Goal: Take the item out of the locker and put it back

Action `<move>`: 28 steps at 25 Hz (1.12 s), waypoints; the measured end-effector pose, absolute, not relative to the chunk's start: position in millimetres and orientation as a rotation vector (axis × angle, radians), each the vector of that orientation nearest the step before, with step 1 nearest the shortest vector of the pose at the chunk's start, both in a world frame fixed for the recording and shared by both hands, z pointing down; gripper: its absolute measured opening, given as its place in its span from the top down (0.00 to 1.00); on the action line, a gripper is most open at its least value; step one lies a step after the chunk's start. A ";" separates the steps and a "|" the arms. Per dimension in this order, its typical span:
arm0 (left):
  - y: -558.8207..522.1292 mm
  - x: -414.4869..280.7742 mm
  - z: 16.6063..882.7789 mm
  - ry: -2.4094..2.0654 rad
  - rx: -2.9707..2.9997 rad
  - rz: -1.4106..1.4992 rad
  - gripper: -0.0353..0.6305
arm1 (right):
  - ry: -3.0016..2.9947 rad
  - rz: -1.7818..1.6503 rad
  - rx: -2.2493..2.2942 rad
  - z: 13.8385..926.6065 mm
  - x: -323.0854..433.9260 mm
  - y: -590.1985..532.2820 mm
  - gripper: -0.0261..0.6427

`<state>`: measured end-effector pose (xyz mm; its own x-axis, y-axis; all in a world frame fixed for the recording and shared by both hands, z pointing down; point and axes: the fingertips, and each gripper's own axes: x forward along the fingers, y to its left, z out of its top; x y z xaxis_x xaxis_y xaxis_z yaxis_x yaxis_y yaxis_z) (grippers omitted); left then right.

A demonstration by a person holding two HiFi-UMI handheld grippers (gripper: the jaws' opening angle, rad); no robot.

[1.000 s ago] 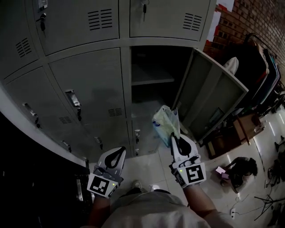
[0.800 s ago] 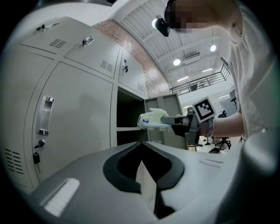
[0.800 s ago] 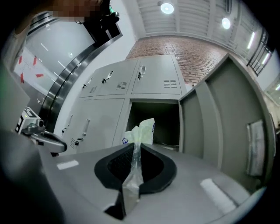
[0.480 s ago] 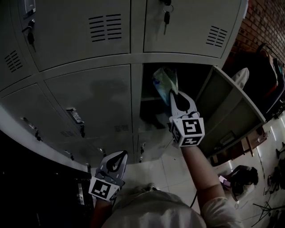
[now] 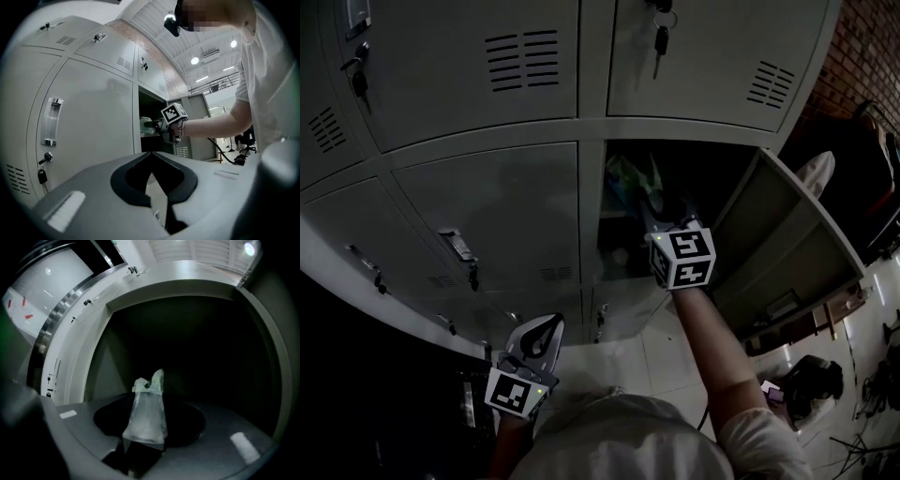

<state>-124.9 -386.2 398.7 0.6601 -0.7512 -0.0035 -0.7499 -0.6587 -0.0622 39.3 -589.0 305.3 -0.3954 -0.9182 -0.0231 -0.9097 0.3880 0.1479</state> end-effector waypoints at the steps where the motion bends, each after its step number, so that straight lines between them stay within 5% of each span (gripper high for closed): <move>1: -386.8 -126.1 398.3 1.279 -2.806 -0.032 0.95 | -2.599 -0.215 1.689 300.7 39.8 -587.6 0.68; 3: -388.8 -131.0 396.5 1.306 -2.794 -0.005 0.95 | -2.668 -0.220 1.708 288.2 42.9 -582.0 0.50; 7: -388.1 -137.1 403.7 1.294 -2.813 -0.032 0.95 | -2.779 -0.188 1.769 270.1 50.3 -556.6 0.38; 9: -385.8 -139.3 407.3 1.283 -2.817 -0.050 0.95 | -2.766 -0.238 1.798 269.3 53.9 -531.5 0.42; 13: -371.6 -143.1 416.1 1.288 -2.827 -0.099 0.95 | -2.706 -0.354 1.790 285.6 56.7 -468.3 0.86; 15: -359.1 -138.4 411.6 1.277 -2.815 -0.084 0.95 | -2.709 -0.394 1.780 295.3 62.2 -435.1 0.96; 28: -181.3 -53.8 411.7 1.307 -2.813 0.014 0.95 | -2.731 -0.070 1.670 379.0 112.7 -213.0 0.96</move>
<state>-53.8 -181.3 411.7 0.6451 -0.7637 -0.0248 -0.7641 -0.6443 -0.0321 112.7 -213.0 379.0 -0.4549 -0.8875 -0.0741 -0.8901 0.4557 0.0057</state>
